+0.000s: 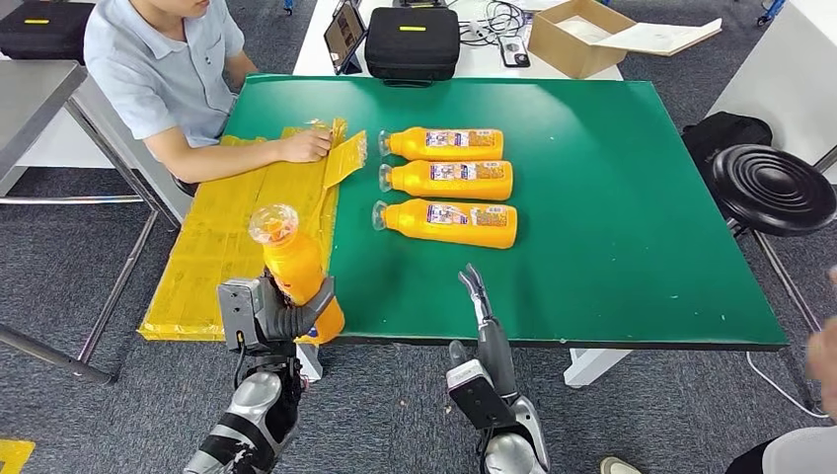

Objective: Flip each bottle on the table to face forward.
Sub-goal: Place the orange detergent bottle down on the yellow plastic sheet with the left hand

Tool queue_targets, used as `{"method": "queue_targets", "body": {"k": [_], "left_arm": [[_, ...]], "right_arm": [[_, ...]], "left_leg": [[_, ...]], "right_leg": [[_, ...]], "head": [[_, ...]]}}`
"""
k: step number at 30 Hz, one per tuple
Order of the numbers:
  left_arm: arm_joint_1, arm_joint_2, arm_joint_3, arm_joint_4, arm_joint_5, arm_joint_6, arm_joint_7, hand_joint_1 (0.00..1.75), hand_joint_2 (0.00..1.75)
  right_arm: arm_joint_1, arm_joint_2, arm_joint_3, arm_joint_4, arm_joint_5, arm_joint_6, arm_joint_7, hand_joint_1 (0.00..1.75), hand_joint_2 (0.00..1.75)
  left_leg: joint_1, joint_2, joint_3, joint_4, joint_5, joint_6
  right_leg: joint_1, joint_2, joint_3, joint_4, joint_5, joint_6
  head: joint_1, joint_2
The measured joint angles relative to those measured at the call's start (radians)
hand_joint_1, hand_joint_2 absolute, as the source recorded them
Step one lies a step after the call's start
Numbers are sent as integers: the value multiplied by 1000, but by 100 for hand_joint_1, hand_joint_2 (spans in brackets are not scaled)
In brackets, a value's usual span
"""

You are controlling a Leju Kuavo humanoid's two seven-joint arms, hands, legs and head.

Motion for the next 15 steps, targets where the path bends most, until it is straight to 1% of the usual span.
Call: {"method": "queue_targets", "body": {"k": [2, 3, 4, 5, 7, 8, 9, 10, 11, 13, 15], "left_arm": [[-5, 5, 4, 0, -141, 105, -60, 175, 175], [-10, 5, 13, 2, -255, 155, -93, 175, 175], [-19, 1, 35, 5, -407, 191, -121, 175, 175], [-31, -10, 77, 14, -591, 209, -142, 175, 175], [-67, -41, 192, 42, -994, 220, -162, 175, 175], [-85, -55, 251, 59, -1168, 221, -158, 175, 175], [-103, -64, 299, 75, -1297, 222, -143, 175, 175], [-121, -72, 339, 94, -1387, 222, -116, 175, 175], [-140, -77, 371, 115, -1441, 223, -78, 175, 175], [-182, -81, 420, 164, -1495, 223, 10, 175, 175], [-215, -82, 453, 207, -1526, 224, 62, 175, 175]], "right_arm": [[2, 3, -2, -6, -3, 0, 0, 0, 0], [3, 4, -1, -11, -4, 0, 0, 0, 0], [3, 5, 1, -16, -6, -1, 0, 0, 0], [2, 5, 6, -22, -7, -2, 0, 0, 0], [-2, 8, 24, -33, -9, -6, 0, 0, 0], [-4, 10, 35, -39, -10, -6, 0, 0, 0], [-6, 12, 46, -45, -11, -6, 0, 0, 0], [-7, 14, 57, -50, -13, -6, 0, 0, 0], [-9, 15, 67, -54, -15, -5, 0, 0, 0], [-13, 18, 90, -62, -20, 0, 0, 0, 0], [-16, 22, 108, -67, -23, 5, 0, 0, 0]], "left_leg": [[0, 0, 0, 0, 0, 0], [0, 0, 0, 0, 0, 0], [0, 0, 0, 0, 0, 0], [0, -1, 0, 0, 0, 0], [0, -2, 0, 0, 1, 0], [0, -1, 0, 0, 1, 0], [0, 1, 0, 0, 1, 0], [0, 2, 1, 0, 1, 0], [0, 2, 1, 0, 1, 0], [0, 2, 1, 0, 1, 0], [1, 1, 1, 0, 1, -1]], "right_leg": [[0, 0, 0, 0, 0, 0], [0, 0, 0, 0, 0, 0], [0, 0, 0, 0, 0, 0], [0, -1, 0, 0, 0, 0], [0, -1, 1, 0, 0, 0], [0, 0, 0, 0, 0, 0], [0, 0, 0, 0, 1, 0], [0, 1, 0, 0, 1, -1], [0, 1, 0, 0, 2, -2], [0, 1, 0, 0, 2, -2], [1, 0, 0, 0, 2, -3]], "head": [[0, 0], [0, 0], [0, 0], [0, 0], [0, 0], [0, 0], [0, 0], [0, 0], [0, 0], [0, 0], [0, 0]]}}
